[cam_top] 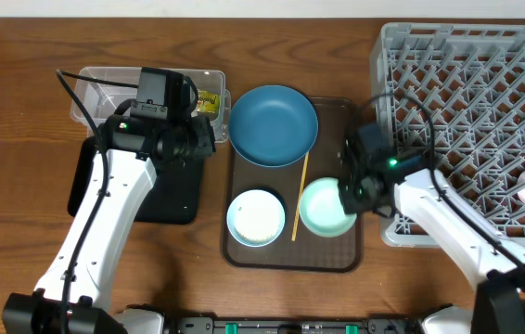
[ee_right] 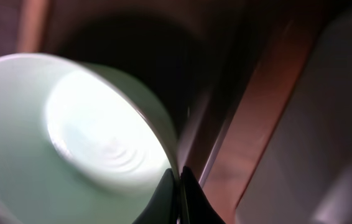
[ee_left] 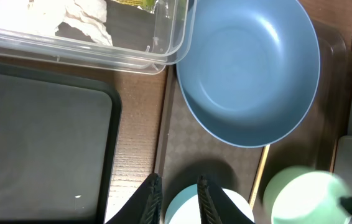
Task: Sort waste into correct bins and load items into the dishwasher rack
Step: 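Grasp the mint-green bowl rim with the right gripper and lift, then carry the green bowl to the rack's right side and set it down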
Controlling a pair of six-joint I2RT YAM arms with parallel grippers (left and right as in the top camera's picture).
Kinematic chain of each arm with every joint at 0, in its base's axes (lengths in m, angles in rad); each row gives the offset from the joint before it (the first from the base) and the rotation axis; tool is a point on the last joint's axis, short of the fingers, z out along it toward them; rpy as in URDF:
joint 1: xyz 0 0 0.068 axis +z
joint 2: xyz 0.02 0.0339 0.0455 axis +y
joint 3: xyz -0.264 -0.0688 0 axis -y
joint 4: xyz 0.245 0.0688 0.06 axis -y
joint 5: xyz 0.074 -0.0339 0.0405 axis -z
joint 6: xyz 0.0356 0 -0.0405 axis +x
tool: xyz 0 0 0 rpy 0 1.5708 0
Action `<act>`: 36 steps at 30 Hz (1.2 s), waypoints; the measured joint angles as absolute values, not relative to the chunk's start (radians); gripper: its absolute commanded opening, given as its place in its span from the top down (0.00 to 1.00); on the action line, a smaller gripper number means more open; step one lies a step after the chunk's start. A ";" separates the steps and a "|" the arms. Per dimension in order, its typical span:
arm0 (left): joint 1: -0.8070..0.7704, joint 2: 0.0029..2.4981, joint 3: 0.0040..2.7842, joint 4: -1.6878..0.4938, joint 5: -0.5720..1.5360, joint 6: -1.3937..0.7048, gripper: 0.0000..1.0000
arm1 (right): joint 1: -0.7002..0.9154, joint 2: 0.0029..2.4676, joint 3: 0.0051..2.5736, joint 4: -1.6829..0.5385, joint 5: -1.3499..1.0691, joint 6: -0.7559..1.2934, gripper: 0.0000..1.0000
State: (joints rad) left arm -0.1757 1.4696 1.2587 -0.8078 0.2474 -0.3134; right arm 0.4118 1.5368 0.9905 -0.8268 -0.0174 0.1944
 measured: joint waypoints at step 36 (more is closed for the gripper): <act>-0.176 1.470 1.259 -0.807 0.244 -0.313 0.77 | -0.154 1.518 1.216 0.000 0.947 -0.288 0.99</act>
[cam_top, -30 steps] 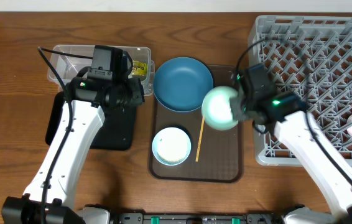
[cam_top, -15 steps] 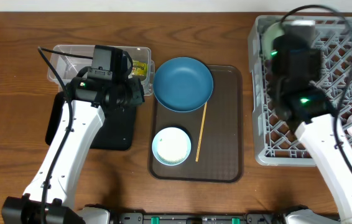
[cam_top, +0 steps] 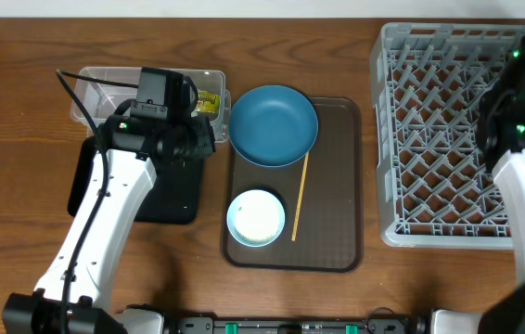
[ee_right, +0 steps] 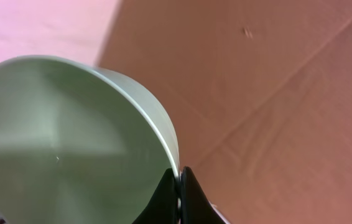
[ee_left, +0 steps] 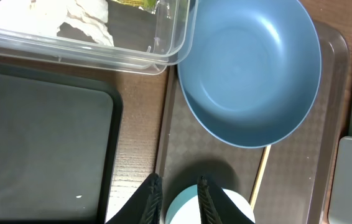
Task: Sort waste into correct bins and load items into the dishwasher rack
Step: 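Carry the green bowl to the rack's right side and set it down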
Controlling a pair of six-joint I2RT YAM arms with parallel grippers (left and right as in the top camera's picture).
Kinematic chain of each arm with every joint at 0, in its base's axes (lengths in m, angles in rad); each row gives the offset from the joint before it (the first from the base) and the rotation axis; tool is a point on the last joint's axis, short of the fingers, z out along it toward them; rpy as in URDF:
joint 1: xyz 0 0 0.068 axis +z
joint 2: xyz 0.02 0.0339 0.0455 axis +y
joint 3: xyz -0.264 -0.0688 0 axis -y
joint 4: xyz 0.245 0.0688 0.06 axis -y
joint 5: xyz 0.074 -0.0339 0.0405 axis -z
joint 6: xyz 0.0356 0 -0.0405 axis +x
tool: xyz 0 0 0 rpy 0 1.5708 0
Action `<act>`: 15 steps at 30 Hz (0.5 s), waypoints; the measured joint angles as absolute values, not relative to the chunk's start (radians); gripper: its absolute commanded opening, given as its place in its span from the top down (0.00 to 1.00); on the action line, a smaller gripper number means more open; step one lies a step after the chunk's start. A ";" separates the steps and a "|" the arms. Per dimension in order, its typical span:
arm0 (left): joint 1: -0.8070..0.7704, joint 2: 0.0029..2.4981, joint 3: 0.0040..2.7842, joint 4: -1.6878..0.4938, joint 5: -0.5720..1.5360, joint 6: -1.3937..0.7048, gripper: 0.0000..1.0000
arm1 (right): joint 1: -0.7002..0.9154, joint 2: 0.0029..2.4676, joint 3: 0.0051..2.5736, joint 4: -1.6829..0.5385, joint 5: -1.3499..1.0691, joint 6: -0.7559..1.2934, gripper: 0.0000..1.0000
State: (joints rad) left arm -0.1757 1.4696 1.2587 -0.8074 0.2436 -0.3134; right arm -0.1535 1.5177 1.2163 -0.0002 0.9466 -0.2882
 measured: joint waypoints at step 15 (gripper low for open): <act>-0.176 1.470 1.259 -0.807 0.243 -0.313 0.77 | -0.315 1.773 1.216 0.173 1.023 -0.458 0.99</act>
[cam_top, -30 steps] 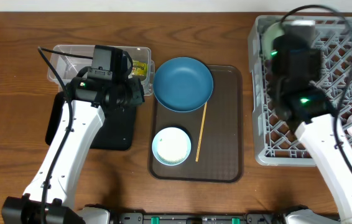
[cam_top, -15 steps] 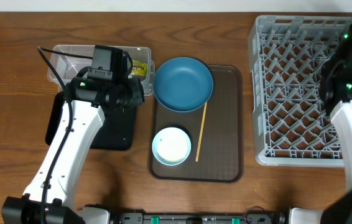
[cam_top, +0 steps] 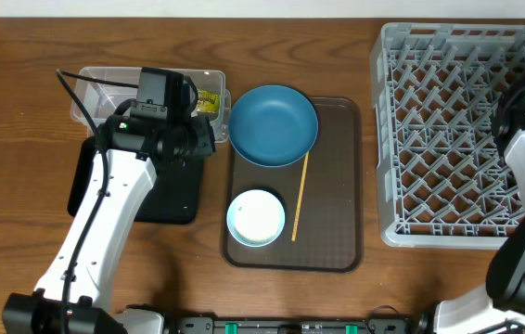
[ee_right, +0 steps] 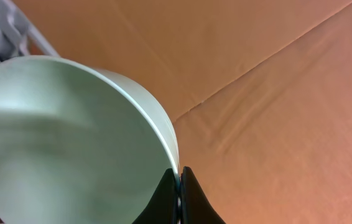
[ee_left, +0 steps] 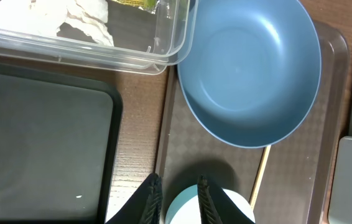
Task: Sort waste into correct bins and load items into the dishwasher rack
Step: 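Carry the green bowl to the rack's right side and set it down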
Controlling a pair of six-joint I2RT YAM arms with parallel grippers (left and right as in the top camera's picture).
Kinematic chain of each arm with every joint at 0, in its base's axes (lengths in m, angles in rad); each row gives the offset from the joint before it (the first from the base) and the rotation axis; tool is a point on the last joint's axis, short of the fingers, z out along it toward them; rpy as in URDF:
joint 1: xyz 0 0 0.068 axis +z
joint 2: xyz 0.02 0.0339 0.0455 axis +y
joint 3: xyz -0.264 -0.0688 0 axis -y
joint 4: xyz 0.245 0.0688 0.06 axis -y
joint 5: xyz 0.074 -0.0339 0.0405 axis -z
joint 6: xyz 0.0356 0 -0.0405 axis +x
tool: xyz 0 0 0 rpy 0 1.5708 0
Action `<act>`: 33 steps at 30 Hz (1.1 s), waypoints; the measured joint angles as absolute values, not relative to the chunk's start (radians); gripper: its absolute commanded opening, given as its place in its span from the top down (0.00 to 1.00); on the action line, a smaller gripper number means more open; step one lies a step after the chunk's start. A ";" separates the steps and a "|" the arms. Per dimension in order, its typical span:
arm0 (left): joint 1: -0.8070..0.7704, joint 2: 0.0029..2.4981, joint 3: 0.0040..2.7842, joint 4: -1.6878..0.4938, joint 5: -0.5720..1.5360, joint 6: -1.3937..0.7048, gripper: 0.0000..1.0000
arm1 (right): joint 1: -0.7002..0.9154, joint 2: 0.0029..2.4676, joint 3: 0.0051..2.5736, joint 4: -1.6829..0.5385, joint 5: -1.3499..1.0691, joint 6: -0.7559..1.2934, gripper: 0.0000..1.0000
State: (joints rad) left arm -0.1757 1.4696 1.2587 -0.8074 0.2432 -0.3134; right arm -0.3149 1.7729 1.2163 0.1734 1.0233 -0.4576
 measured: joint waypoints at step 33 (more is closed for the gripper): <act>-0.176 1.470 1.259 -0.811 0.240 -0.314 0.77 | -0.437 1.917 1.216 0.476 0.859 -0.768 0.99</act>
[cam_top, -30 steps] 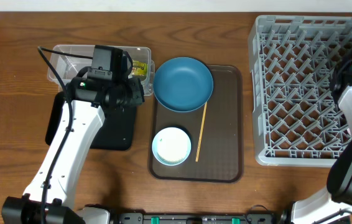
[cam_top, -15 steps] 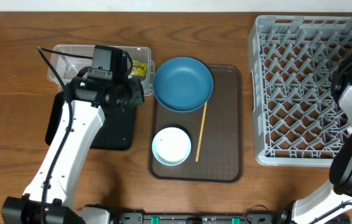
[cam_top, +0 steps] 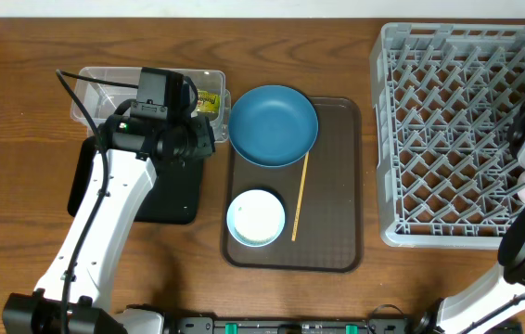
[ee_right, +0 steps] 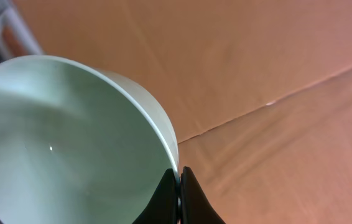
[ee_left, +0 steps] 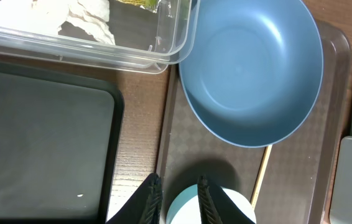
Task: Sort waste into correct bins and load items into the dishwasher rack
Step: 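Carry the green bowl to the rack's right side and set it down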
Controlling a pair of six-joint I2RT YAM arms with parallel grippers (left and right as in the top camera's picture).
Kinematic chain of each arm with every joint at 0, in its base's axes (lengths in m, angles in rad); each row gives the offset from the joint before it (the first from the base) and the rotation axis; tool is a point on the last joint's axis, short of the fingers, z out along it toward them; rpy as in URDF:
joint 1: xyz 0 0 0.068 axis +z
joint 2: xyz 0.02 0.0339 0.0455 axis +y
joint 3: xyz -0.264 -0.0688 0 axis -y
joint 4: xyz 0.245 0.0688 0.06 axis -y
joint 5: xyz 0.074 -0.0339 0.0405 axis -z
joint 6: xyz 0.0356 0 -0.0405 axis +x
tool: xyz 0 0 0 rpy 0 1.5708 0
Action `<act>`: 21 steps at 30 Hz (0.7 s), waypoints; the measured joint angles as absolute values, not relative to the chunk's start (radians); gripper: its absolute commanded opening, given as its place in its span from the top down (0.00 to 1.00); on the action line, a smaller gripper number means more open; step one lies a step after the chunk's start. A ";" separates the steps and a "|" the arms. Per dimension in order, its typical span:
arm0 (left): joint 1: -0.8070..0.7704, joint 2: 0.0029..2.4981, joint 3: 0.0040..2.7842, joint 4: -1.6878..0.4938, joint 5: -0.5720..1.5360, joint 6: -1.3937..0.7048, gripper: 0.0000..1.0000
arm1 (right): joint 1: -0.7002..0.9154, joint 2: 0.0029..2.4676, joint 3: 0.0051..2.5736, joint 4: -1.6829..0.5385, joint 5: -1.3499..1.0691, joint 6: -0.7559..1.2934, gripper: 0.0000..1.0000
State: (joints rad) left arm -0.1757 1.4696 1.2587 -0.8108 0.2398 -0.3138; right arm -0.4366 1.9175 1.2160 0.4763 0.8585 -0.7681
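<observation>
My right gripper (ee_right: 179, 182) is shut on the rim of a pale green bowl (ee_right: 70, 143), held up against a plain brown background. From overhead only part of the right arm shows, at the far right edge beside the grey dishwasher rack (cam_top: 385, 139), and the green bowl is out of sight there. A big blue bowl (cam_top: 274, 125), a small light-blue bowl (cam_top: 256, 217) and a wooden chopstick (cam_top: 298, 197) lie on the brown tray (cam_top: 337, 237). My left gripper (ee_left: 178, 199) hangs open and empty over the small bowl's edge (ee_left: 226, 208).
A clear plastic bin (cam_top: 105, 85) holding crumpled paper and a yellow wrapper stands at the back left. A black bin (cam_top: 174, 195) sits in front of it, under my left arm. The rack fills the right side of the table.
My right arm has shifted further right, to the very edge of the overhead view, still holding the green bowl. The left arm and the tray's contents are unchanged.
My right gripper first gripped the green bowl's rim on the tray beside the rack. Then the bowl was off the tray and the arm stood over the rack's right side. It has since moved further right. My left arm stayed still.
</observation>
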 measured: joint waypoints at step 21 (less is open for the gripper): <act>-0.176 1.470 1.259 -0.812 0.240 -0.313 0.77 | -0.437 1.982 1.216 0.562 0.894 -0.818 0.99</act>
State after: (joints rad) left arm -0.1757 1.4696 1.2587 -0.8116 0.2398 -0.3134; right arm -0.4366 1.9816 1.2163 0.5617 0.8940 -0.8177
